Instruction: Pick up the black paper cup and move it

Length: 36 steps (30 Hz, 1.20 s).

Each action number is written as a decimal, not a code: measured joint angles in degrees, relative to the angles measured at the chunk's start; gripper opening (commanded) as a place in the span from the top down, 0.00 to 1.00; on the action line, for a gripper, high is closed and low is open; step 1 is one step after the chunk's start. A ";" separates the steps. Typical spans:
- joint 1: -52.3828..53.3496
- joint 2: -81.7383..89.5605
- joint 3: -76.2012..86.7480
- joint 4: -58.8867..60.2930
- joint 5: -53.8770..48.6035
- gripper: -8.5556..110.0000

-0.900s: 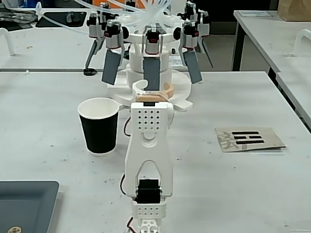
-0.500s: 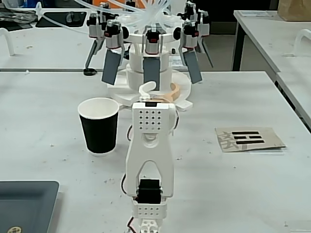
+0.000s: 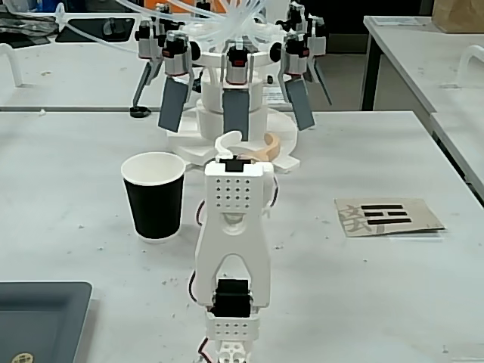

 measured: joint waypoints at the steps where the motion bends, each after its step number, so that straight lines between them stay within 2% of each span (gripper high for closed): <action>1: 0.00 0.70 0.79 0.00 0.00 0.85; 21: 0.00 11.87 22.68 -15.47 3.34 0.82; 36: 0.00 20.74 39.46 -24.79 4.04 0.70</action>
